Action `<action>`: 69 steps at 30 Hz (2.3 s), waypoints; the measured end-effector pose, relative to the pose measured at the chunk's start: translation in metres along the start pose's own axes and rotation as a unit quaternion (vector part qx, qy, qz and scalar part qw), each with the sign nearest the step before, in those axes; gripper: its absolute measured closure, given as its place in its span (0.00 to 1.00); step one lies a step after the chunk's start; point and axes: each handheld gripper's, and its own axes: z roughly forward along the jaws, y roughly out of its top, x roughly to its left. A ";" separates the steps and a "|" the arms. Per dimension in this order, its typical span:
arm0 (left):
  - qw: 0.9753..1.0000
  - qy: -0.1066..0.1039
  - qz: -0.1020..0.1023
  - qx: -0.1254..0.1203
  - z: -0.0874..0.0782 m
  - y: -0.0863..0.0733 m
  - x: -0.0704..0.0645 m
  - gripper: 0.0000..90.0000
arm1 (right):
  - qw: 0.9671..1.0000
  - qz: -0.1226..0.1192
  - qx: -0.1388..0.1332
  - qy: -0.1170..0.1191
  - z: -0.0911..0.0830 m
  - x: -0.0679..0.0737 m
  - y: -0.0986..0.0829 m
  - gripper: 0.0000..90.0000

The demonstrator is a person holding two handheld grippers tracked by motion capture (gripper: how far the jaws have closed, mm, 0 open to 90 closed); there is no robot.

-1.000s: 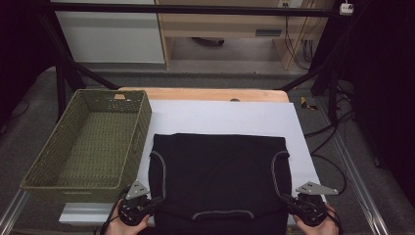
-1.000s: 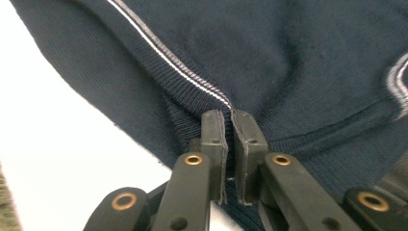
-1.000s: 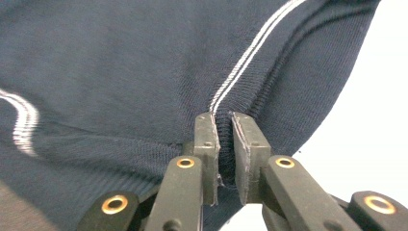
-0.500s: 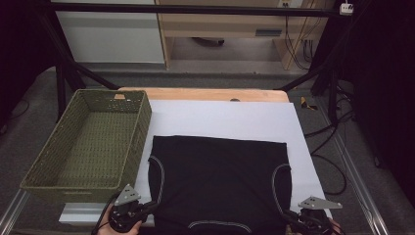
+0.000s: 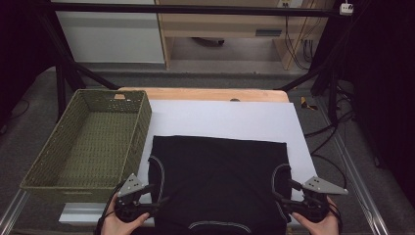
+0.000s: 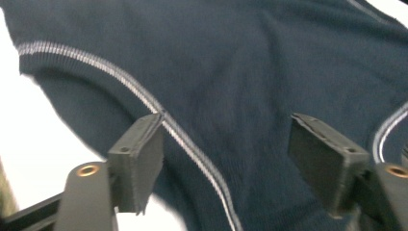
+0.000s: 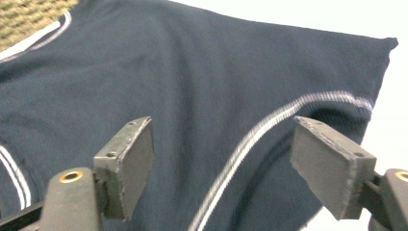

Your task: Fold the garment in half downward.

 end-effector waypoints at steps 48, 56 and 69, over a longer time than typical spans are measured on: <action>0.999 -0.027 0.030 -0.034 0.068 0.102 0.024 0.01 | 0.999 0.010 -0.027 -0.041 0.050 -0.052 0.071 0.05; 1.000 -0.008 0.008 -0.027 0.082 0.112 0.041 0.01 | 0.998 0.015 -0.017 -0.060 0.060 -0.065 0.074 0.06; 0.999 0.041 -0.002 0.005 0.123 0.132 0.068 0.05 | 0.994 0.027 0.027 -0.102 0.080 -0.092 0.068 0.13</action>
